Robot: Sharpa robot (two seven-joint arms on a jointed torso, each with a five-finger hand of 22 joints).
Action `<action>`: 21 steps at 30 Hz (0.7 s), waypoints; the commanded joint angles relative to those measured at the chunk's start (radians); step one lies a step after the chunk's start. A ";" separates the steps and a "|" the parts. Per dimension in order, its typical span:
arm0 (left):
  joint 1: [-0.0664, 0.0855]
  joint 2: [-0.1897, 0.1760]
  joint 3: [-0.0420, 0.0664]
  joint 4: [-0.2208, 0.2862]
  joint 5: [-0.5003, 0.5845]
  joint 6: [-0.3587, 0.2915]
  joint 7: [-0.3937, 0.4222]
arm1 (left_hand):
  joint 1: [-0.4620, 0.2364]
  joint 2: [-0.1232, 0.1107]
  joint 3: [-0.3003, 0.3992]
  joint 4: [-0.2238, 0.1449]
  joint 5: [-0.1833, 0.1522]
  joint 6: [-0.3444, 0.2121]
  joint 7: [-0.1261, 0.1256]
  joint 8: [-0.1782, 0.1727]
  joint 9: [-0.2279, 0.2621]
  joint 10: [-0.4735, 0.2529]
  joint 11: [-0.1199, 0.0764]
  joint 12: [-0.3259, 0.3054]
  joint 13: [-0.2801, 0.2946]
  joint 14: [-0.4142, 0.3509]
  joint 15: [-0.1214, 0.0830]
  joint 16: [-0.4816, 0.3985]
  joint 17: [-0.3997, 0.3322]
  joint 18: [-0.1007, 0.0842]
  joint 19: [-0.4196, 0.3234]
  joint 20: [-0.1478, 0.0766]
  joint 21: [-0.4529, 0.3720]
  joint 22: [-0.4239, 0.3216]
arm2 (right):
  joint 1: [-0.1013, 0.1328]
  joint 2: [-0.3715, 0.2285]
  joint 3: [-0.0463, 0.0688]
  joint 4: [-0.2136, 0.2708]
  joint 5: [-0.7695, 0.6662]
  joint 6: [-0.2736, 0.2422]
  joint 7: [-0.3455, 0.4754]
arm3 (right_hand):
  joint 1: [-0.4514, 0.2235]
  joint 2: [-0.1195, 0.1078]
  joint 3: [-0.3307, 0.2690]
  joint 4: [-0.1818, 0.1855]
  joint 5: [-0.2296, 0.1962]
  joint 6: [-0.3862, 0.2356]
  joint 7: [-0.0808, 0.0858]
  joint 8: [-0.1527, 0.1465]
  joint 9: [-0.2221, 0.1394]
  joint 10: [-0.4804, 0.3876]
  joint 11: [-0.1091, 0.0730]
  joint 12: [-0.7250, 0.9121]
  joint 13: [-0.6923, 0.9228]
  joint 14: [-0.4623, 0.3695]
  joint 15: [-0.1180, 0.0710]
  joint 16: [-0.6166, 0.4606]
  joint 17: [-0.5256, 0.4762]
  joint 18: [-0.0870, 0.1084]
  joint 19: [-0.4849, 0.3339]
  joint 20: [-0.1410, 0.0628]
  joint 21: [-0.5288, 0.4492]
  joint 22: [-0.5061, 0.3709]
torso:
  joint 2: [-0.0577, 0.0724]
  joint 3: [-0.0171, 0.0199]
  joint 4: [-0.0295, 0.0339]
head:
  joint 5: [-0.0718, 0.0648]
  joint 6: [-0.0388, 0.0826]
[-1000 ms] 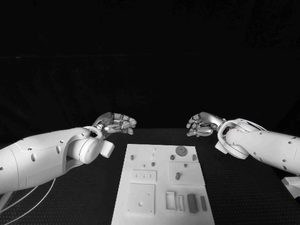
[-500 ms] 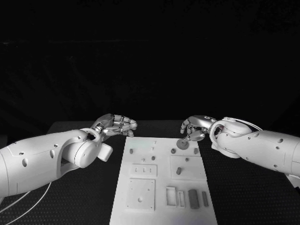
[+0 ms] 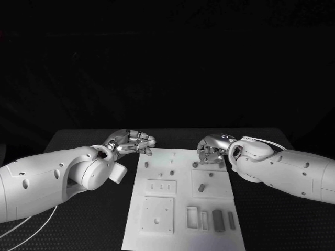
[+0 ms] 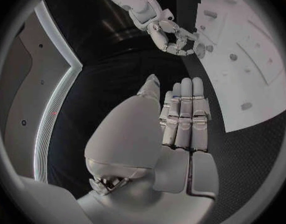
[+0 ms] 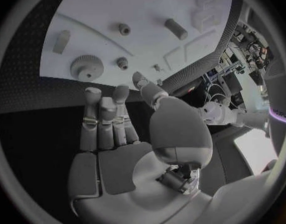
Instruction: Assemble the parts on the task board
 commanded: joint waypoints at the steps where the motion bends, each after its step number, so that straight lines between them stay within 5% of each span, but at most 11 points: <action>1: 0.002 -0.005 0.004 0.016 0.004 0.024 0.013 | -0.006 -0.003 -0.008 0.000 -0.006 -0.007 0.000 -0.005 -0.001 -0.002 0.003 -0.004 -0.001 0.006 0.003 -0.004 0.001 -0.005 0.004 -0.006 -0.007 -0.001 | -0.003 0.001 0.001 0.002 -0.060 -0.009 -0.040 | -0.004 -0.006 0.006 -0.001 0.000 0.006 0.005 -0.006 0.003 -0.037 0.005 0.091 0.085 -0.005 0.004 0.049 0.017 0.019 -0.008 -0.001 0.022 0.023 | 0.017 0.0011 0.0013 | -0.002 0.003; 21: 0.003 -0.015 0.005 0.029 0.004 0.022 0.010 | -0.009 -0.002 -0.008 0.000 -0.006 -0.007 0.001 -0.005 -0.002 0.000 0.003 -0.005 -0.001 0.006 0.003 -0.007 0.005 -0.007 0.005 -0.008 -0.008 -0.002 | -0.021 0.040 0.001 -0.038 -0.092 -0.013 -0.044 | -0.017 0.007 0.021 0.008 -0.001 0.017 0.006 -0.016 0.016 -0.055 0.010 0.261 0.187 0.000 0.004 0.127 0.015 0.019 0.002 -0.016 0.076 0.020 | 0.054 -0.0004 0.0073 | 0.004 0.014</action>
